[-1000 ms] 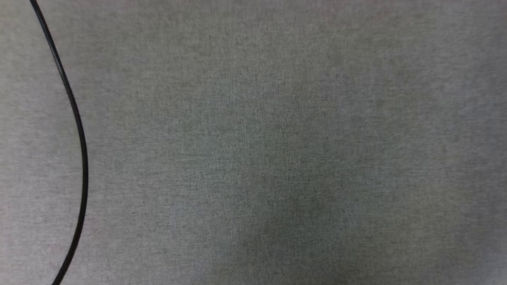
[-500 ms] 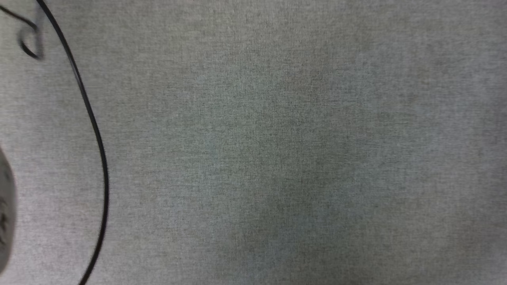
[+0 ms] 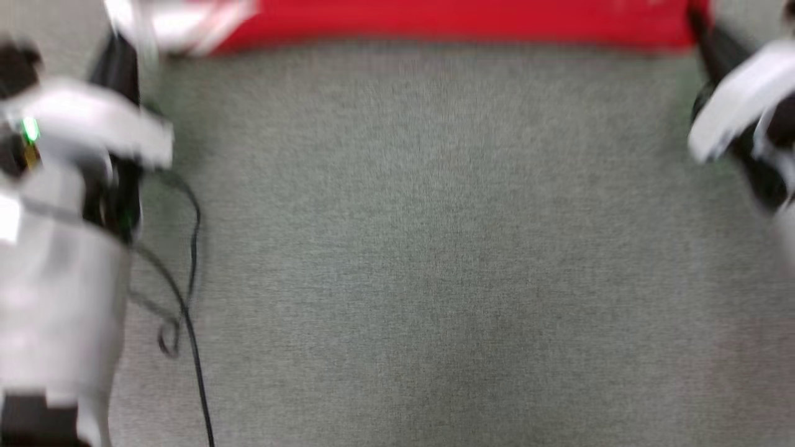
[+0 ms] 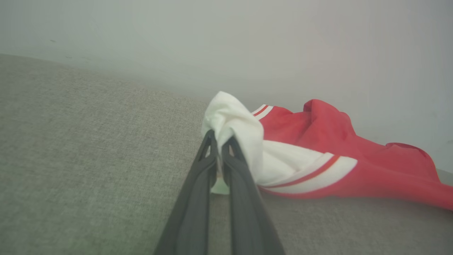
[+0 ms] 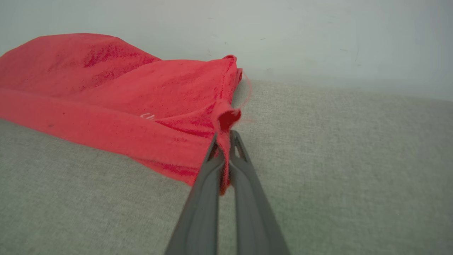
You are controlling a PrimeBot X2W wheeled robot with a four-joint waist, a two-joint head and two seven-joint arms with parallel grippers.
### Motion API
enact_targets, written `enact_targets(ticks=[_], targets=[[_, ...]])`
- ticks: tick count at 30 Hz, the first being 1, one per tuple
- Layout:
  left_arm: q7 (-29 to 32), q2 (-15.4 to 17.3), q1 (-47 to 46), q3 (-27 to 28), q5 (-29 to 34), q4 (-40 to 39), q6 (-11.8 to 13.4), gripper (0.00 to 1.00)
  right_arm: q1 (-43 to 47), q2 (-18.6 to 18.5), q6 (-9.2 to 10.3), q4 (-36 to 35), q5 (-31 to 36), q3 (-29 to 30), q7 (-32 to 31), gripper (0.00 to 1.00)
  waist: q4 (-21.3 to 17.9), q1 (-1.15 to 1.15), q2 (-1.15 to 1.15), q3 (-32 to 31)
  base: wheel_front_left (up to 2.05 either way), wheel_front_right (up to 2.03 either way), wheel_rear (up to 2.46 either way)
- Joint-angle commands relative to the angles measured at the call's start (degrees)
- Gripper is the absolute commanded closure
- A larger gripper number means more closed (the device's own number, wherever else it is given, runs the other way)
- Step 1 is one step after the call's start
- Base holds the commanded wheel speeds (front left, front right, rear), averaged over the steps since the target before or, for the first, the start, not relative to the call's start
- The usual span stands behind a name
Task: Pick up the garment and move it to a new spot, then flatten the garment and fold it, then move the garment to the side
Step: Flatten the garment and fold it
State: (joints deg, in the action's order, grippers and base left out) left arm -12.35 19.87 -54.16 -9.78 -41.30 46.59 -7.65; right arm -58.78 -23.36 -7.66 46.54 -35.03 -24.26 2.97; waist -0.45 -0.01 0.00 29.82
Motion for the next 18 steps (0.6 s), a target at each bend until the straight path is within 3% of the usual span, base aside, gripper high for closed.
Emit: enact_targets(ticks=[1, 9, 18], targets=[[-0.8, 1.9, 3.5, 0.4, -0.8, -1.2, 0.3, 1.00, 3.4, -1.9, 0.33, 0.1, -1.1, 0.2, 0.0, 1.00, 0.3, 0.01, 0.00, -4.2, 0.00, 0.00, 0.00], [-1.5, 3.0, 23.0, 0.2, -2.8, -8.7, 1.3, 1.00, 20.5, -3.3, 0.53, -3.1, -4.4, 2.1, 0.9, 1.00, 0.5, 0.01, 0.00, -13.6, 0.00, 0.00, 0.00], [2.0, 4.7, 42.1, 1.0, -3.5, -21.9, 8.0, 1.00, 38.7, -3.0, 0.61, -11.5, -2.2, 9.7, -1.7, 1.00, 0.4, 0.01, 0.00, -21.9, 0.00, 0.00, 0.00]])
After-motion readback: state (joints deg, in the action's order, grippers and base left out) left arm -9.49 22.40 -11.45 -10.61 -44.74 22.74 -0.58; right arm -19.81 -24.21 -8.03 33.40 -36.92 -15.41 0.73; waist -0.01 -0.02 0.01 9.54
